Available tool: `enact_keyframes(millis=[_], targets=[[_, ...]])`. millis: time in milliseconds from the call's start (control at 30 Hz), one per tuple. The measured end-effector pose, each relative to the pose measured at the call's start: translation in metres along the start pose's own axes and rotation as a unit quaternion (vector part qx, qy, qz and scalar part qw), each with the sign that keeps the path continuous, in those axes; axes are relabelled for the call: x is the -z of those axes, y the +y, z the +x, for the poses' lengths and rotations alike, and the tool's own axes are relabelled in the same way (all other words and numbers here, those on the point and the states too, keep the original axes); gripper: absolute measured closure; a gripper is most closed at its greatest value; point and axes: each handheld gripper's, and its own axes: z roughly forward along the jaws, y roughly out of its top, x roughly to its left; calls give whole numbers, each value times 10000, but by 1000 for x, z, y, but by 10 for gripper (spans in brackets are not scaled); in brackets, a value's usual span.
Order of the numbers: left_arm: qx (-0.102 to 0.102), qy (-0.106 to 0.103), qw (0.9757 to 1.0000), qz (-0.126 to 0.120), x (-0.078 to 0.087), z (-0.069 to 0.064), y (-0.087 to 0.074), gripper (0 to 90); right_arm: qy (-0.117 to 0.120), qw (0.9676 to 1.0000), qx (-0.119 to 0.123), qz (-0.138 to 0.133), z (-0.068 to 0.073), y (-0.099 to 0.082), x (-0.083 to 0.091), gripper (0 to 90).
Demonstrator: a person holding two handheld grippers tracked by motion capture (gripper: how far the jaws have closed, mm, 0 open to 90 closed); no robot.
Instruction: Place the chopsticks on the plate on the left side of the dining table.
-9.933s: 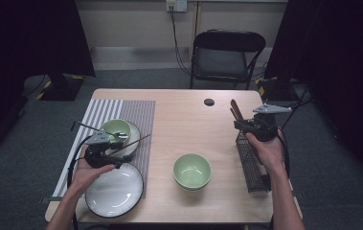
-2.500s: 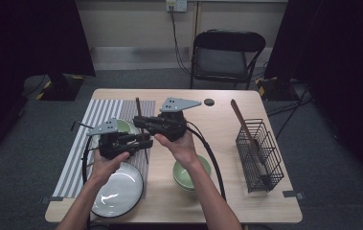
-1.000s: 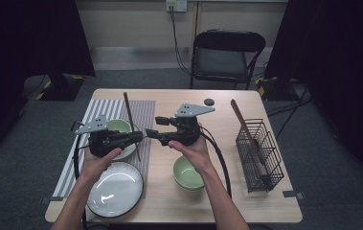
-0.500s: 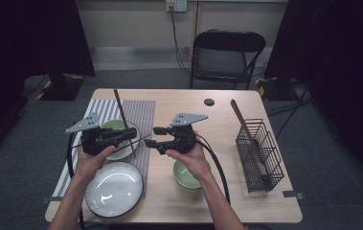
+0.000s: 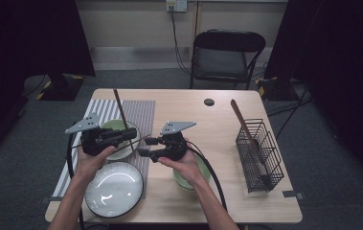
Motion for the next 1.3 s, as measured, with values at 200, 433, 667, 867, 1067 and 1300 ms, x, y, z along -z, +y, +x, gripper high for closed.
enact_keyframes(millis=[200, 433, 667, 867, 1067, 1300], targets=[[-34, -22, 10000, 35, -2, -2, 0, 849, 74, 10000, -1, 49, 2, -2, -8, 559], [-57, -52, 9999, 96, -4, -3, 0, 849, 141, 9999, 20, -4, 5, -3, -14, 637], [-78, -114, 9998, 152, -10, -7, -1, 849, 229, 9997, 56, -56, 9, -1, -20, 711], [-97, -146, 9997, 183, -12, -9, 0, 848, 290, 9995, 49, -101, 11, 0, -25, 798], [-84, -173, 9997, 122, -10, -9, 1, 847, 292, 9994, 54, -181, 10, -1, -24, 858], [-111, -188, 9997, 144, -8, -8, 1, 831, 245, 9996, 114, -128, 12, 0, -20, 864]])
